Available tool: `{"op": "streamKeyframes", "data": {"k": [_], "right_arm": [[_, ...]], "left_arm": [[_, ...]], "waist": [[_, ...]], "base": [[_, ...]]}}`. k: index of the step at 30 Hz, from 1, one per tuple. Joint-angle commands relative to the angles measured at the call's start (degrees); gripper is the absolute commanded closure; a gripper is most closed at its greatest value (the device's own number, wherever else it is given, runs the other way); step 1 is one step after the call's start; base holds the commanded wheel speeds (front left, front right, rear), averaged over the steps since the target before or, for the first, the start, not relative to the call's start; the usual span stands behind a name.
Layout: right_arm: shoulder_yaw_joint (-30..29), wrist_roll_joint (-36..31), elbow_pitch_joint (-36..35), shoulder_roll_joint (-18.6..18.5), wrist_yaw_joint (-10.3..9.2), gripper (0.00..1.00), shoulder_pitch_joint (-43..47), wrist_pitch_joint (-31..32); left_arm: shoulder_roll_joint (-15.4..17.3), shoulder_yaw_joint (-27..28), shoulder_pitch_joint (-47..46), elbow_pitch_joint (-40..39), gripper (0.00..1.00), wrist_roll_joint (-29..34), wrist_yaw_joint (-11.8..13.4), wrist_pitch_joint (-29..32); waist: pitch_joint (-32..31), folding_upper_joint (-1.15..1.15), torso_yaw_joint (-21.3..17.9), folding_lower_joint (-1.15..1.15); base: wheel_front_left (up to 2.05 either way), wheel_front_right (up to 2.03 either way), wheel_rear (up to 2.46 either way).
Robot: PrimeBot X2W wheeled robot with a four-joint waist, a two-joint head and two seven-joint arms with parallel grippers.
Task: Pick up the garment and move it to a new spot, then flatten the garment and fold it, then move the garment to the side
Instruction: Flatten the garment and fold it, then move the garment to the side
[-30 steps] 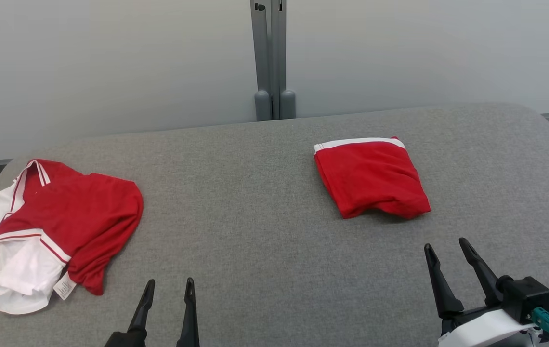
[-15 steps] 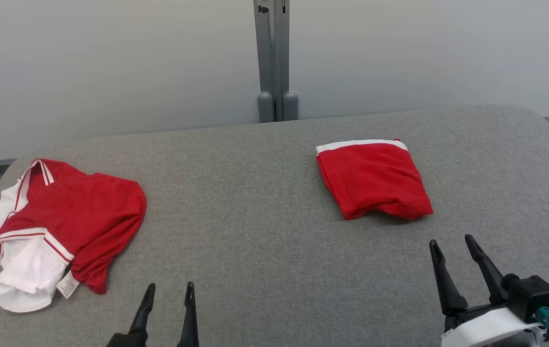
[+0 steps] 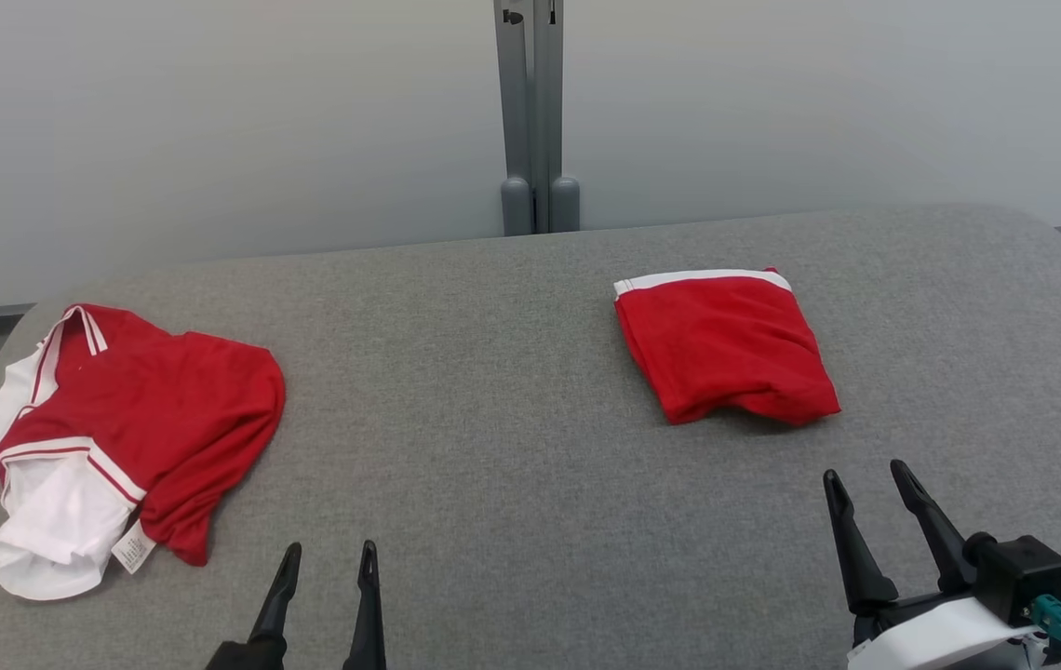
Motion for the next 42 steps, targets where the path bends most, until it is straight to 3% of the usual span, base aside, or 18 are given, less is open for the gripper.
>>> {"op": "streamKeyframes", "data": {"k": [1,32,37,42], "right_arm": [[0.07,0.37,0.16,-0.06,-0.04,0.0,0.75,-0.16],[-0.37,2.84,1.48,-0.55,-0.04,0.0,-0.59,-0.16],[0.95,5.6,3.54,-2.92,-0.04,0.0,-5.16,-0.16],[3.24,12.11,9.07,-7.66,-0.05,0.0,-13.64,-0.16]], "left_arm": [[0.12,0.13,0.0,-0.13,0.0,0.43,-0.07,0.01],[0.12,-0.93,-2.41,-0.95,0.0,1.77,-1.18,0.01],[0.13,-1.87,-4.67,-2.72,0.0,2.5,-1.26,0.01],[0.13,-3.85,-8.21,-5.1,0.0,3.18,-1.07,0.01]], "waist": [[0.0,0.0,0.06,0.0],[4.52,0.0,2.12,0.0],[8.46,0.0,2.2,0.0],[13.77,0.0,3.03,0.0]], "base": [[0.0,0.0,0.0],[0.0,0.0,0.0],[0.0,0.0,0.0],[0.0,0.0,0.0]]}}
